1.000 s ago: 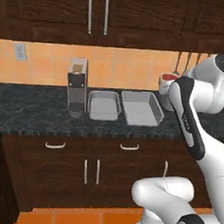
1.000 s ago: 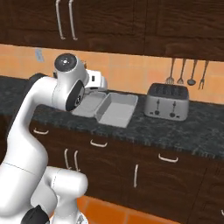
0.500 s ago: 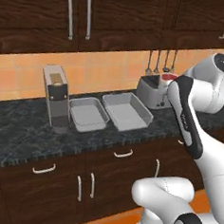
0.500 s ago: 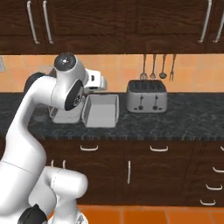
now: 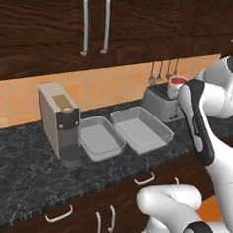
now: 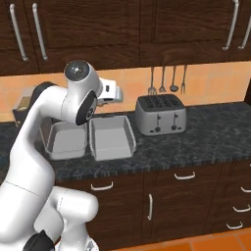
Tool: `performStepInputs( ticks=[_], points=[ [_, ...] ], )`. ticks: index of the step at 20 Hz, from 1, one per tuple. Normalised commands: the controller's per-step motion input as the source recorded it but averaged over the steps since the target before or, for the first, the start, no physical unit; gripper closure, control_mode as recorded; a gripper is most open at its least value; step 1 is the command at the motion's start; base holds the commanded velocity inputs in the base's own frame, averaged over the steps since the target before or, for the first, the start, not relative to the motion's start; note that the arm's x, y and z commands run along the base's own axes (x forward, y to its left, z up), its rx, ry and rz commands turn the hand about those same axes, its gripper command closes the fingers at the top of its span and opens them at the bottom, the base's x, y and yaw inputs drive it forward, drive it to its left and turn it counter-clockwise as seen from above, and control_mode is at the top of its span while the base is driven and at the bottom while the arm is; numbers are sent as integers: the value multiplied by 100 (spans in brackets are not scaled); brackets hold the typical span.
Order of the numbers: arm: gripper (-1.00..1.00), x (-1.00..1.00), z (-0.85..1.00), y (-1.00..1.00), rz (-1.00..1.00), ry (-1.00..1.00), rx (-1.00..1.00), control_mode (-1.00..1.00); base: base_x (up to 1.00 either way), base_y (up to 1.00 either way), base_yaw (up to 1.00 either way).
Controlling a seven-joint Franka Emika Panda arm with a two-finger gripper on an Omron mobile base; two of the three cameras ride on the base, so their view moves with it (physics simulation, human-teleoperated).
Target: Place one garlic and one steak in each tupperware on the nearby counter, to pack two identical lunches.
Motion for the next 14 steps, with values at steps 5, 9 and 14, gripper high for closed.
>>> performStepInputs(
  ticks=[5, 9, 14],
  points=[
    [100, 4, -46, -2, -21, 0, -9, -100, 0, 2, -14],
    [100, 54, -98, 19, -18, 1, -12, -100, 0, 0, 0],
    [100, 79, -100, 2, 0, 18, 2, -100, 0, 0, 0]
  ],
)
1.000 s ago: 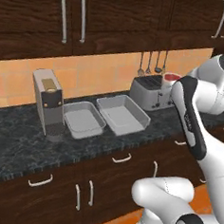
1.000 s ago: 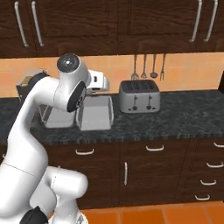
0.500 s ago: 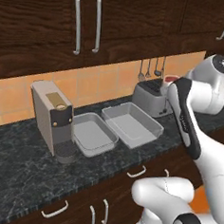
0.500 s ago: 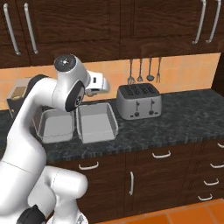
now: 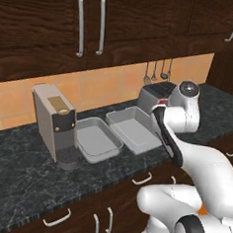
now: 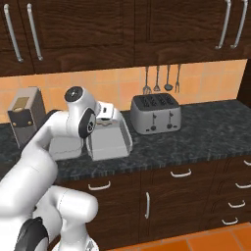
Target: Place one garlic and one steak in each tupperware on the nearby counter, to pack two identical lunches.
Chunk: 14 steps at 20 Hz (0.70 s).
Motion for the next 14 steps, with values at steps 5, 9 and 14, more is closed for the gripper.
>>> performStepInputs(
  ticks=[5, 9, 14],
  points=[
    [100, 92, -76, 13, 2, 22, 13, -100, 0, 0, 0],
    [100, 52, -44, 40, 1, 10, 10, -100, 0, 0, 0],
    [100, 56, -42, 36, 3, 5, 1, -100, 0, 0, 0]
  ],
)
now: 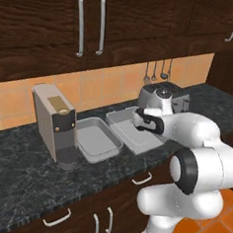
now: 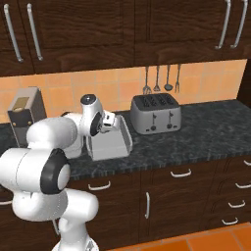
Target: Place one garlic and one steak in each tupperware on the nearby counter, to pack two identical lunches.
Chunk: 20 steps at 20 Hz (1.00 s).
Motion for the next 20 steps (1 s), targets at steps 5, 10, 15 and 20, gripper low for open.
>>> performStepInputs(
  ticks=[5, 10, 15, 20],
  points=[
    [100, 70, -60, 27, 4, 11, 0, -100, 0, 0, 0],
    [100, 60, -45, 29, 3, 10, 0, -100, 0, 0, 0],
    [100, 46, -41, 4, 0, 1, 0, -100, 0, 0, 0],
    [-100, 48, -31, -2, 0, -3, 0, -100, 0, 0, 0]
  ],
)
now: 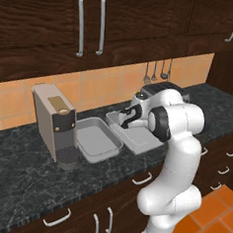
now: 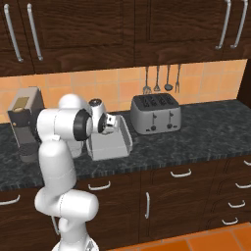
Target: Place one garlic and one steak in each tupperware on the nearby counter, to pack two identical lunches.
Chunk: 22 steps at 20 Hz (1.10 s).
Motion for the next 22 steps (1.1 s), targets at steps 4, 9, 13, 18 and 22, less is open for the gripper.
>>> performStepInputs(
  ticks=[4, 9, 13, 18, 22],
  points=[
    [-100, 22, -4, -5, 0, -6, 0, -100, 0, 0, 0],
    [-100, -43, 20, -13, -1, -6, 0, -100, 0, 0, 0],
    [-100, -96, 64, -28, 0, -26, 0, -100, 0, 0, 0],
    [-100, -100, 89, -20, 0, -28, 0, -100, 0, 0, 0],
    [-100, -100, 93, -1, 0, -17, 0, -100, 0, 0, 0]
  ],
)
